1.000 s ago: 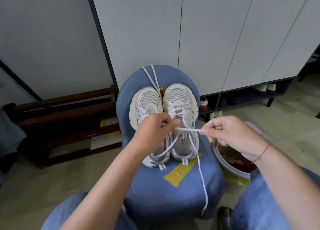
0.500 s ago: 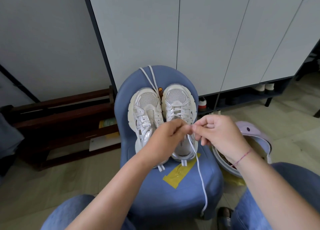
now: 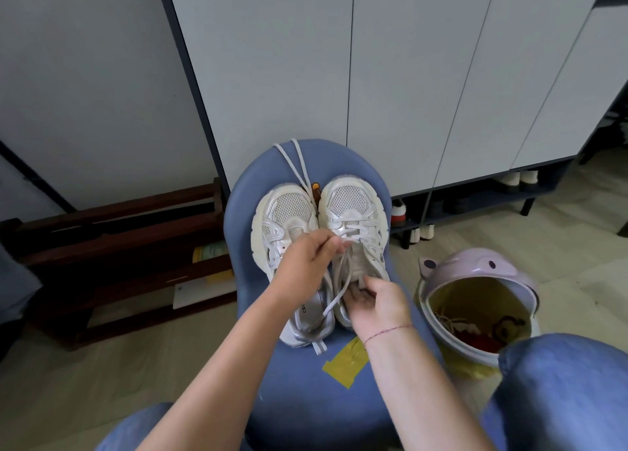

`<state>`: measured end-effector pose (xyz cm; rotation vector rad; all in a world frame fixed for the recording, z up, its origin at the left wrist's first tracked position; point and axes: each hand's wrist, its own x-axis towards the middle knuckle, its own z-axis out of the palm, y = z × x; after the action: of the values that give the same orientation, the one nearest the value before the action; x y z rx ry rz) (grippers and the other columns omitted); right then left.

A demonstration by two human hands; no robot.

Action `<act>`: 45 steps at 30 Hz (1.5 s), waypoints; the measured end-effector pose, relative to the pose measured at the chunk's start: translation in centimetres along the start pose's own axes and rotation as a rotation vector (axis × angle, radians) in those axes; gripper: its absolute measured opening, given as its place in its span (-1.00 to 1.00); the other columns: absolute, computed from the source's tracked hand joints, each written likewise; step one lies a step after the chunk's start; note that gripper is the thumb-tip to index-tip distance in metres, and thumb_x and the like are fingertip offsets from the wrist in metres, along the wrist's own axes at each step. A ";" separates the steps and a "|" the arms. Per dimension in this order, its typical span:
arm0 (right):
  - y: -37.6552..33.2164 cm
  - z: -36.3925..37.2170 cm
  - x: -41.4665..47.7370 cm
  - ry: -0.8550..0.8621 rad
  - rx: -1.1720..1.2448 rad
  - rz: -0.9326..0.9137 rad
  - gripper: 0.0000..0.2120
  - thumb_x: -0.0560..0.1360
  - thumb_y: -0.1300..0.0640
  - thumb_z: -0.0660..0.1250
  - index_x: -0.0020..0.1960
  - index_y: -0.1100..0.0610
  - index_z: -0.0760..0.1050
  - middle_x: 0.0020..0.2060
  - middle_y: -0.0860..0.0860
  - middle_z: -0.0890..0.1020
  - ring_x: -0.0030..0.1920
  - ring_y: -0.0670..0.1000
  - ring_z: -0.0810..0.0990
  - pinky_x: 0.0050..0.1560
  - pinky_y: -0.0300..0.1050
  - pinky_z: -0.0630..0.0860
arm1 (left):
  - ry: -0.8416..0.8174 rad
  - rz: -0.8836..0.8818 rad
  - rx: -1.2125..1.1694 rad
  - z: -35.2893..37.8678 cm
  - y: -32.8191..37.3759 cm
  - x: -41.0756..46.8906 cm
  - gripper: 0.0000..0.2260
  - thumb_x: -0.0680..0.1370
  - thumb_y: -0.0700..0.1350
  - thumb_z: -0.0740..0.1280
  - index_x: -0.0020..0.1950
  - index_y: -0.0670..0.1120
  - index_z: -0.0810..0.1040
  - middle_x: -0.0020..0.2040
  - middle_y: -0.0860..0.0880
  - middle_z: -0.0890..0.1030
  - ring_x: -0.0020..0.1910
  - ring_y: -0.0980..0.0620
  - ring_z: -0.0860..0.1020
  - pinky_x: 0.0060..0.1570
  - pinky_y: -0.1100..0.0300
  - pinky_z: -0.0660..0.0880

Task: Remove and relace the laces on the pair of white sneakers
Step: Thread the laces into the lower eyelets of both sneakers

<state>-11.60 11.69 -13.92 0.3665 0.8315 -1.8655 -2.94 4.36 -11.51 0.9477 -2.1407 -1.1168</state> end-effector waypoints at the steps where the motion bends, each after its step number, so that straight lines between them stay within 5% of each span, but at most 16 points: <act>1: 0.2 0.0 0.0 0.004 0.020 -0.010 -0.82 0.57 0.38 0.09 -0.07 0.26 0.44 -0.23 0.11 0.49 -0.24 0.04 0.48 -0.10 -0.13 0.48 | -0.004 0.021 0.032 0.0 -0.2 0.1 -0.76 0.68 -0.07 0.20 -0.19 0.06 0.49 -0.26 0.03 0.62 -0.38 0.10 0.45 -0.26 0.21 0.41; 3: 0.4 -0.1 0.0 0.025 0.013 -0.020 -0.87 0.57 0.34 0.13 -0.06 0.25 0.45 -0.23 0.10 0.48 -0.25 0.02 0.47 -0.15 -0.17 0.46 | -0.001 0.038 0.019 0.0 -0.5 0.3 -0.75 0.68 -0.07 0.20 -0.19 0.08 0.48 -0.20 -0.02 0.67 -0.37 0.10 0.47 -0.25 0.22 0.42; 7: 0.2 -0.1 0.2 -0.029 0.004 0.005 -0.91 0.56 0.26 0.23 -0.10 0.19 0.49 -0.30 0.05 0.54 -0.30 -0.02 0.50 -0.16 -0.19 0.46 | 0.021 0.016 -0.030 0.1 -0.4 0.5 -0.75 0.68 -0.10 0.20 -0.18 0.08 0.48 0.00 0.12 0.69 -0.08 0.42 0.55 -0.10 0.54 0.38; 11: 0.4 0.0 0.1 -0.117 -0.036 -0.055 -0.88 0.57 0.23 0.23 0.04 0.21 0.52 -0.22 0.06 0.61 -0.23 -0.02 0.55 -0.01 -0.13 0.49 | 0.037 0.017 0.005 0.5 -1.0 0.7 -0.79 0.67 -0.07 0.21 -0.13 0.07 0.53 -0.06 0.19 0.67 -0.08 0.29 0.59 -0.07 0.40 0.47; 13: 0.5 0.0 0.1 -0.169 -0.076 -0.107 -0.82 0.59 0.20 0.21 0.15 0.19 0.51 -0.10 0.08 0.63 -0.10 0.01 0.59 0.08 -0.09 0.49 | 0.062 0.015 0.020 0.7 -1.2 0.9 -0.81 0.67 -0.04 0.21 -0.05 0.00 0.58 -0.13 0.16 0.67 -0.13 0.15 0.61 -0.08 0.23 0.51; 16: 0.7 0.5 -0.1 -0.271 -0.176 -0.186 -0.80 0.61 0.23 0.16 0.14 0.18 0.52 -0.04 0.09 0.67 -0.03 0.00 0.63 0.02 -0.12 0.55 | 0.090 0.034 0.074 1.1 -1.3 1.2 -0.81 0.66 -0.03 0.24 -0.02 -0.07 0.61 -0.37 0.15 0.54 -0.38 0.22 0.47 -0.31 0.24 0.37; 20: 0.7 1.6 0.3 -0.211 -0.259 -0.242 -0.80 0.62 0.22 0.14 0.10 0.19 0.53 0.07 0.18 0.62 0.07 0.08 0.61 0.06 -0.08 0.53 | 0.162 0.065 0.108 1.6 -1.4 1.0 -0.81 0.64 -0.01 0.27 -0.01 -0.07 0.62 -0.24 0.02 0.65 -0.26 0.07 0.56 -0.21 0.10 0.48; 23: 0.1 1.9 0.5 -0.165 -0.223 -0.224 -0.79 0.63 0.22 0.12 -0.01 0.15 0.53 -0.02 0.16 0.62 0.02 0.10 0.59 0.06 -0.03 0.50 | 0.200 0.090 0.119 1.7 -1.4 0.8 -0.81 0.65 -0.04 0.26 -0.02 -0.08 0.61 -0.25 0.07 0.62 -0.35 0.17 0.49 -0.27 0.20 0.41; 28: -1.2 1.1 0.1 -0.167 -0.041 -0.037 -0.77 0.63 0.18 0.13 0.12 0.28 0.48 -0.04 0.21 0.60 -0.06 0.09 0.59 0.05 0.01 0.51 | 0.214 0.136 0.168 1.6 -1.9 1.0 -0.83 0.64 -0.04 0.27 -0.01 -0.07 0.61 -0.20 0.06 0.65 -0.28 0.09 0.54 -0.19 0.13 0.49; 34: -2.1 0.2 0.0 -0.189 0.032 0.058 -0.72 0.63 0.14 0.12 0.18 0.31 0.46 0.06 0.24 0.59 0.05 0.15 0.58 0.05 0.11 0.53 | 0.181 0.085 0.071 1.0 -1.4 1.0 -0.84 0.63 -0.07 0.31 -0.03 -0.10 0.64 -0.45 0.23 0.50 -0.43 0.26 0.44 -0.32 0.32 0.32; 39: -2.2 0.0 -0.1 -0.183 0.012 0.071 -0.77 0.62 0.14 0.16 0.07 0.28 0.51 -0.14 0.20 0.65 -0.05 0.13 0.61 -0.20 0.10 0.60 | 0.240 0.102 0.017 1.0 -0.5 1.1 -0.87 0.56 -0.21 0.41 0.07 -0.13 0.71 -0.04 0.03 0.71 -0.07 0.21 0.60 -0.03 0.54 0.41; 45: -2.3 0.2 -0.3 -0.187 0.018 0.092 -0.75 0.63 0.14 0.15 0.00 0.29 0.51 -0.22 0.21 0.66 -0.09 0.14 0.60 -0.27 0.09 0.61 | 0.261 0.091 0.152 1.3 -0.2 1.6 -0.89 0.52 -0.21 0.45 0.02 -0.18 0.70 0.00 -0.06 0.70 -0.05 0.08 0.60 -0.09 0.57 0.37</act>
<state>-13.45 12.31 -12.69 0.2327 0.6610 -1.7914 -4.79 3.62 -12.14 0.9932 -2.0518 -0.7504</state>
